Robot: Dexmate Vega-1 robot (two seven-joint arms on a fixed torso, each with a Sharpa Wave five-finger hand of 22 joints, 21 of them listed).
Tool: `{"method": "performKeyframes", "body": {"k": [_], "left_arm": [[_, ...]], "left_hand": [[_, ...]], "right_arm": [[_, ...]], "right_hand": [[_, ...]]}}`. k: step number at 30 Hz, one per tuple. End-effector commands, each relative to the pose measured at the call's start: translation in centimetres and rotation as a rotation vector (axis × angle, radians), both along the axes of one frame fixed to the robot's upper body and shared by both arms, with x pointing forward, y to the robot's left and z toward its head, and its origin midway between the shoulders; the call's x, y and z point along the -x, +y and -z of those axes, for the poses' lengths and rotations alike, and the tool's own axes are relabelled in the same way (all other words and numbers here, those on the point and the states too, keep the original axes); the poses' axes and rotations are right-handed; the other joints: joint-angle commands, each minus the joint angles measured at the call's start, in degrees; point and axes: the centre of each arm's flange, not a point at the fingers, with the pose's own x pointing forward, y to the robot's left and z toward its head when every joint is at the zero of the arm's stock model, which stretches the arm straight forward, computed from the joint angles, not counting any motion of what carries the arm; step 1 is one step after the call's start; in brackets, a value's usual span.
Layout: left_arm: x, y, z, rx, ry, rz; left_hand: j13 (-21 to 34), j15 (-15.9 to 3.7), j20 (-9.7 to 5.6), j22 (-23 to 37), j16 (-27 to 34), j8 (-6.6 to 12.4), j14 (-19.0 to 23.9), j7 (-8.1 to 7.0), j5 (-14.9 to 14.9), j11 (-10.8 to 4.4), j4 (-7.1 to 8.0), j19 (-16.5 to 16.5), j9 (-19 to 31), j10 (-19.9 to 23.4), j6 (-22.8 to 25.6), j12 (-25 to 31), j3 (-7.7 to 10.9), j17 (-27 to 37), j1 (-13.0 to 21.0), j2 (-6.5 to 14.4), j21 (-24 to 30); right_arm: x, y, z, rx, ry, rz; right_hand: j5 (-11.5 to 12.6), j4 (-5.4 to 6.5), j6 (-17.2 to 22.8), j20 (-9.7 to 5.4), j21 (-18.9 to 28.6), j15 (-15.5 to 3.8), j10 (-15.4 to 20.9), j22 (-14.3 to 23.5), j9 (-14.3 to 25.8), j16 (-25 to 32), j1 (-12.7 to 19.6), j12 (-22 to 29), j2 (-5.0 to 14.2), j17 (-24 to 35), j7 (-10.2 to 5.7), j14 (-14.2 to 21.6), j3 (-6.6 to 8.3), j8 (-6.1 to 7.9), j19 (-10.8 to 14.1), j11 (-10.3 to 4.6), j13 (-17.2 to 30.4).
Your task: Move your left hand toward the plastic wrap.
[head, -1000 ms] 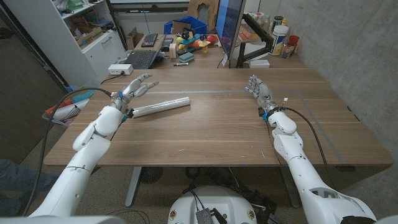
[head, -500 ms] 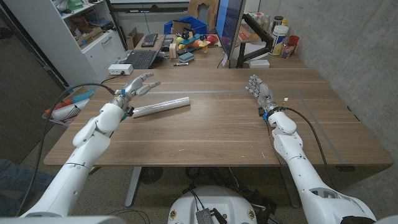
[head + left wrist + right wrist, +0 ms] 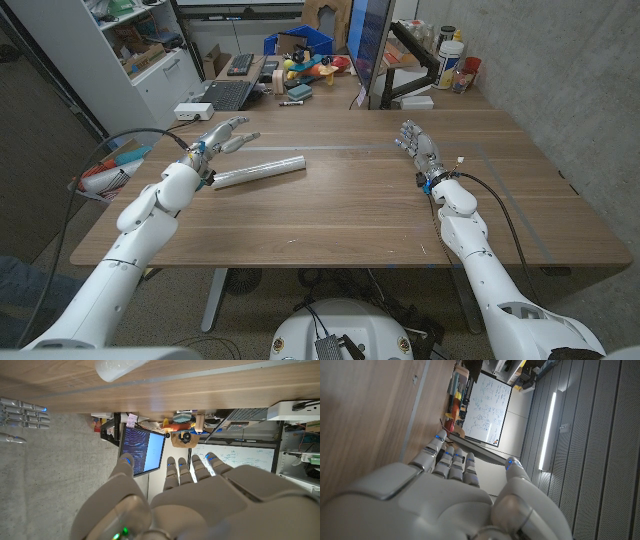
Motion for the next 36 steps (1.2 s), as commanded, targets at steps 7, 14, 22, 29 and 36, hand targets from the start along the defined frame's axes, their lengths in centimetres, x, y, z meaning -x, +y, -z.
{"method": "performKeyframes", "body": {"k": [7,14,22,29,36], "left_arm": [[-0.4,-0.6,-0.8,-0.099,0.019,-0.046],[-0.8,-0.9,-1.0,-0.141,0.044,-0.060],[-1.4,-1.6,-1.0,-0.177,0.074,-0.078],[-1.6,-2.0,-0.8,-0.195,0.086,-0.094],[-1.8,-2.2,-0.6,-0.183,0.072,-0.106]], "left_hand": [[0.2,-0.18,0.24,0.3,0.3,0.16,1.1,-0.37,-0.4,-0.63,-0.38,0.4,0.1,0.9,1.1,0.3,0.29,0.2,0.9,-0.1,0.2],[0.2,-0.18,0.28,0.3,0.3,0.02,1.5,-0.45,-0.5,-0.70,-0.47,0.7,0.1,1.4,1.1,0.4,0.34,0.2,1.2,-0.2,0.2],[0.2,-0.02,0.87,0.3,0.4,-0.07,2.0,-0.35,-0.6,-0.93,-0.53,0.9,0.1,1.7,1.1,0.4,0.38,0.2,1.5,-0.3,0.3],[0.2,0.62,1.65,0.3,0.5,-0.22,2.6,-0.08,-0.7,-1.01,-0.57,1.5,0.1,2.0,1.0,0.4,0.41,0.3,1.8,-0.4,0.4],[0.2,0.49,2.10,0.4,0.2,-0.26,2.1,0.06,-0.8,-0.87,-0.59,1.9,0.1,2.4,1.1,0.5,0.45,0.3,2.1,-0.5,0.5]], "right_arm": [[0.1,-0.1,0.2,-0.006,0.001,0.005],[0.2,-0.2,0.3,-0.007,0.002,0.008],[0.1,-0.4,0.3,-0.007,0.002,0.015],[0.2,-0.3,-0.2,-0.003,-0.007,0.015],[0.4,-0.4,-0.5,0.001,-0.014,0.019]], "right_hand": [[0.1,0.04,0.2,-0.10,0.1,0.18,0.3,0.2,0.2,-0.2,0.2,-0.1,0.15,0.2,0.00,0.2,-0.29,0.12,0.1,-0.22,0.1],[0.1,0.01,0.3,-0.03,0.1,0.16,0.4,0.2,0.2,-0.2,0.2,-0.2,0.15,0.1,0.09,0.2,-0.29,0.13,0.0,-0.31,0.1],[0.1,-0.01,0.4,0.02,0.1,0.15,0.5,0.2,0.2,-0.2,0.1,-0.1,0.18,0.1,0.10,0.3,-0.29,0.15,0.0,-0.27,0.1],[0.1,-0.03,0.5,0.01,0.1,0.25,0.6,0.2,0.2,-0.2,0.1,-0.1,0.18,0.0,0.17,0.4,-0.30,0.18,0.0,-0.27,0.1],[0.1,-0.06,0.6,0.08,0.0,0.27,0.7,0.2,0.2,-0.2,0.1,-0.1,0.19,0.0,0.22,0.4,-0.30,0.19,0.0,-0.25,0.1]]}}
